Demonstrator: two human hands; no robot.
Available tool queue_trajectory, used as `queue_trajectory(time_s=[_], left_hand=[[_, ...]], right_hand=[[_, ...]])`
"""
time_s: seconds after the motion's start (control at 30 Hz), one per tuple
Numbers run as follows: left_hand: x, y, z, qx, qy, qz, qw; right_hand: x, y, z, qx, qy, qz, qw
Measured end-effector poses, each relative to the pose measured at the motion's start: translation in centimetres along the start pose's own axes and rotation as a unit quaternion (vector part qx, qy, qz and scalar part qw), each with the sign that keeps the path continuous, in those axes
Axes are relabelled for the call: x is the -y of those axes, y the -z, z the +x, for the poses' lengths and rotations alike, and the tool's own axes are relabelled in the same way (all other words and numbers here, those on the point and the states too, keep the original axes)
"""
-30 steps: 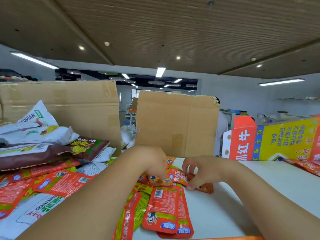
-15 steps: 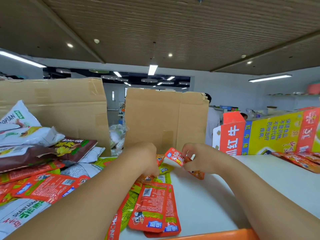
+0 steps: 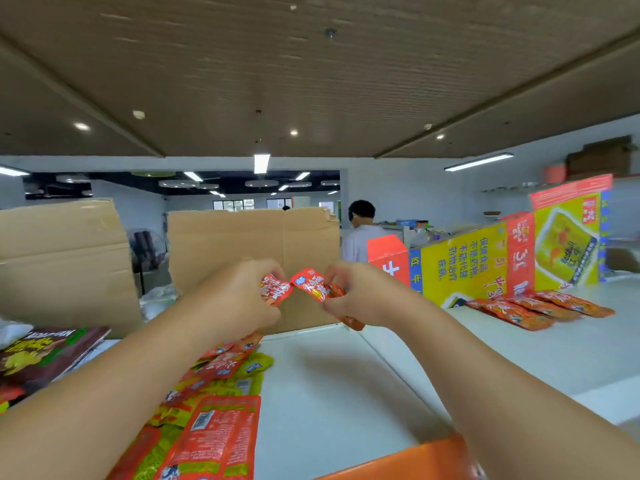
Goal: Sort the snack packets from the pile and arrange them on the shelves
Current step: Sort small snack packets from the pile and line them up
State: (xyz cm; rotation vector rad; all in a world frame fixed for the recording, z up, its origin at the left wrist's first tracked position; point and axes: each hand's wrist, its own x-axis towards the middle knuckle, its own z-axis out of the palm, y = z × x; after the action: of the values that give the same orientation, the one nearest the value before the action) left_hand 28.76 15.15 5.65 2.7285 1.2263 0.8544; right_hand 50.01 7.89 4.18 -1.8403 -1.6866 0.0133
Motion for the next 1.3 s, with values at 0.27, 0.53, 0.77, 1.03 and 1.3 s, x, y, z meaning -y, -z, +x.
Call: queue_trajectory(time_s=[0.27, 0.53, 0.77, 1.03, 1.3], left_hand=[[-10.2, -4.6, 2.6, 0.011, -0.034, -0.07, 0.997], [-25.8, -11.5, 7.9, 0.033, -0.118, -0.032, 0.992], [-36.6, -18.9, 12.6, 0.055, -0.076, -0.05, 0.994], [-41.2, -23.8, 16.3, 0.105, 0.056, 0.01, 0.993], [-42.9, -26.4, 17.1, 0.124, 0.124, 0.06, 0.983]], right_hand=[[-10.7, 9.1, -4.6, -0.046, -0.059, -0.008, 0.997], [-25.4, 18.6, -7.8, -0.078, -0.123, -0.062, 0.987], [-37.4, 24.6, -6.2, -0.031, -0.15, -0.087, 0.984], [-41.9, 25.8, -2.9, 0.092, -0.112, -0.15, 0.978], [-43.1, 24.6, -0.6, 0.106, -0.09, -0.129, 0.982]])
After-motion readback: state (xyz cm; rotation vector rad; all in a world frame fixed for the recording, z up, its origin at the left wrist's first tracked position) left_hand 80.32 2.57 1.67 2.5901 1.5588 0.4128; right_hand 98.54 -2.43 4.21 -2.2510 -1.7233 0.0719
